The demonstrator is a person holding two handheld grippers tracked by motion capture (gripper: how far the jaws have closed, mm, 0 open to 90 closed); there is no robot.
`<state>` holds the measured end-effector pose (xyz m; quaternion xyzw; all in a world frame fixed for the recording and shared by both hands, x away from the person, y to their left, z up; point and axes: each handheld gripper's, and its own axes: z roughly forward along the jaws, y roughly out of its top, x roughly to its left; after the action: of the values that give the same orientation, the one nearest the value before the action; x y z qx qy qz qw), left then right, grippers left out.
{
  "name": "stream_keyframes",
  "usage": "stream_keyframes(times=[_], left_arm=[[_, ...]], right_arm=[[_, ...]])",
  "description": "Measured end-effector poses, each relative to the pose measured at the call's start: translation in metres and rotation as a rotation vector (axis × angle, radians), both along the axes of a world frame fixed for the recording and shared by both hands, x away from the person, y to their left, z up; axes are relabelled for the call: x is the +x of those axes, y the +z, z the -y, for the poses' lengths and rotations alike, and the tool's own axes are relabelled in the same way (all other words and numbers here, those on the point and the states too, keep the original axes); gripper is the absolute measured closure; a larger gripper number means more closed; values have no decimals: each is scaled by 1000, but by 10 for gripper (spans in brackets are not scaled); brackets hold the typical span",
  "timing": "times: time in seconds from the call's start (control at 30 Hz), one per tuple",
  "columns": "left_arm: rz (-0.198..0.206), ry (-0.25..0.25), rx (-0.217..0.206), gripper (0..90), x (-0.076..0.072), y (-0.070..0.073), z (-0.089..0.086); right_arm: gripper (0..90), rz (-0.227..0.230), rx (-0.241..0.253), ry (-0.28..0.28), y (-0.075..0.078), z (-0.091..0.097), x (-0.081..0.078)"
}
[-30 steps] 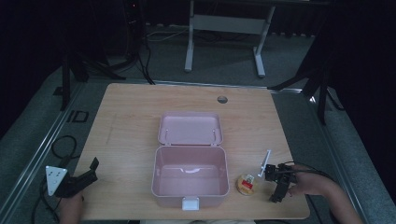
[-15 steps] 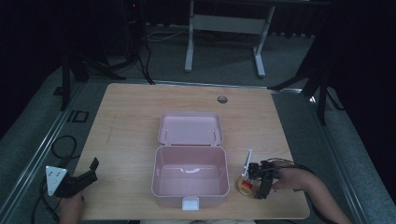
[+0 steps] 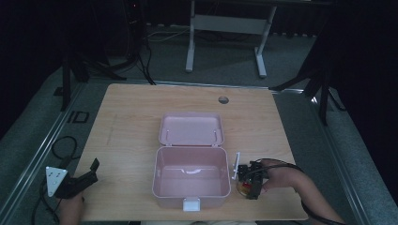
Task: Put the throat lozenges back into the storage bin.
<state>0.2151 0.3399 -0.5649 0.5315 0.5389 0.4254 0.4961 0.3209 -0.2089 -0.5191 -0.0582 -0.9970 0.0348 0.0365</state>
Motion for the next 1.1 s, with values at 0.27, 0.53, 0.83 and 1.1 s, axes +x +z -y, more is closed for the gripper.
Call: stream_keyframes(times=[0.27,0.53,0.83,1.1], left_arm=[[-1,0,0,4,0,0,0],[-2,0,0,4,0,0,0],[-2,-1,-1,4,0,0,0],[-2,-14,-6,4,0,0,0]], right_arm=[[198,-5,0,11,10,1,-1],[199,-19,12,3,32,8,-6],[200,-18,32,6,59,15,-12],[200,-9,45,3,85,18,-19]])
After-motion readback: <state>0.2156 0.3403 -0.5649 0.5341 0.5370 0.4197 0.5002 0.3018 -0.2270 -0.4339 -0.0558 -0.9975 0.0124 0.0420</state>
